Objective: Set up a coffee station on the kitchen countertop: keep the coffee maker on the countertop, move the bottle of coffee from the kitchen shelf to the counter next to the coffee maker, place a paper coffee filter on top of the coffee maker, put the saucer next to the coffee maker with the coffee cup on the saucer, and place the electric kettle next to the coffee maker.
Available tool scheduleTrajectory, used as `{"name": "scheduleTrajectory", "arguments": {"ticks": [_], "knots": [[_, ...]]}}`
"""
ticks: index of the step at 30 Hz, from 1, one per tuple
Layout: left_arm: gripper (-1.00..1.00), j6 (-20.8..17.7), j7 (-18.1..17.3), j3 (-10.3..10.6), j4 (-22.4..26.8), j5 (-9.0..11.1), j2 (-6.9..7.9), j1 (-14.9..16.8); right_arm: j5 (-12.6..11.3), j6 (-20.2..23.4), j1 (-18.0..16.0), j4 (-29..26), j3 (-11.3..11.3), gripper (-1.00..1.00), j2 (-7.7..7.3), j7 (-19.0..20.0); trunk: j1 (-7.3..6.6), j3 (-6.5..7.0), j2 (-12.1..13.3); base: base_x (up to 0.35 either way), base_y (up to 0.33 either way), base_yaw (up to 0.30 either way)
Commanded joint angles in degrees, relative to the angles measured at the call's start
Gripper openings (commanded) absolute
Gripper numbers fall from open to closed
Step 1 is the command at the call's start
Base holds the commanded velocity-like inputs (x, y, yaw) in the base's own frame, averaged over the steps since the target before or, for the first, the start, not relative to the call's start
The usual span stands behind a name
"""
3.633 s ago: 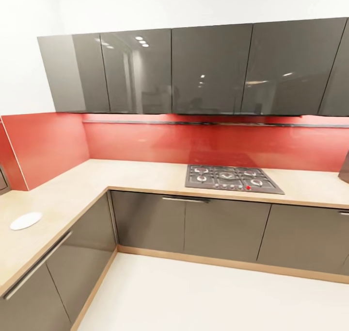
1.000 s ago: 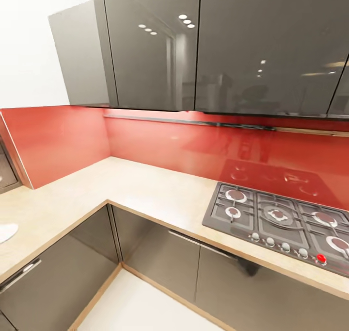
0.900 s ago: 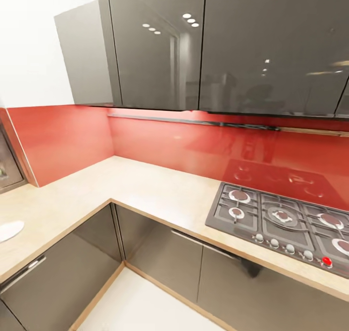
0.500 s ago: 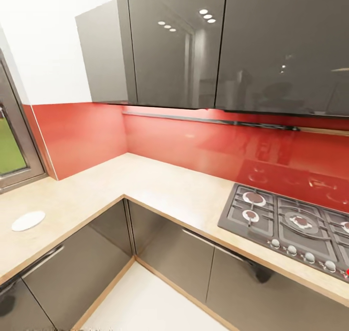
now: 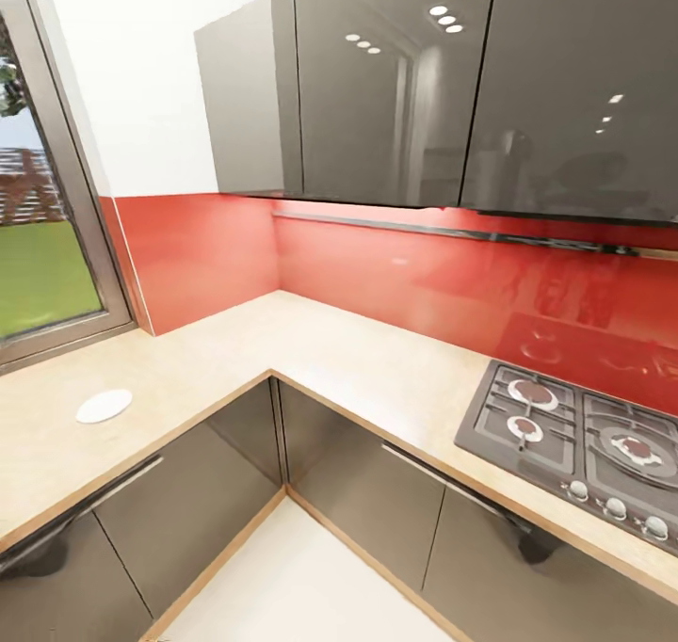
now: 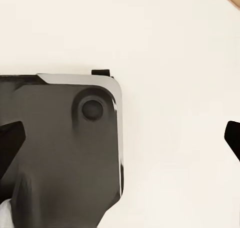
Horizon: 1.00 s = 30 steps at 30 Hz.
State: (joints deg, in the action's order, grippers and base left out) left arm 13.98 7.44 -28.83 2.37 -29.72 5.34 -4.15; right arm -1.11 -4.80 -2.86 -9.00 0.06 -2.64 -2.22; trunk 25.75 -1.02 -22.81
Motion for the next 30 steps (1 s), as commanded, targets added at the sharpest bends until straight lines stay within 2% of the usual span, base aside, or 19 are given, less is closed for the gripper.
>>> {"name": "scheduleTrajectory", "arguments": {"ticks": [1, 30], "knots": [[1.00, 0.2, 0.2, -0.3, 0.0, -0.6, 0.00, 0.0, -0.1, -0.2, 0.0, 0.0, 0.0, 1.00, 0.00, -0.1, 0.03, -0.16, -0.1, 0.000, 0.000, 0.225], [1.00, 0.2, 0.2, -0.3, 0.0, -0.6, -0.03, 0.0, -0.1, -0.2, 0.0, 0.0, 0.1, 1.00, 0.00, -0.1, 0.03, -1.65, -0.1, 0.000, 0.000, 0.228]]}}
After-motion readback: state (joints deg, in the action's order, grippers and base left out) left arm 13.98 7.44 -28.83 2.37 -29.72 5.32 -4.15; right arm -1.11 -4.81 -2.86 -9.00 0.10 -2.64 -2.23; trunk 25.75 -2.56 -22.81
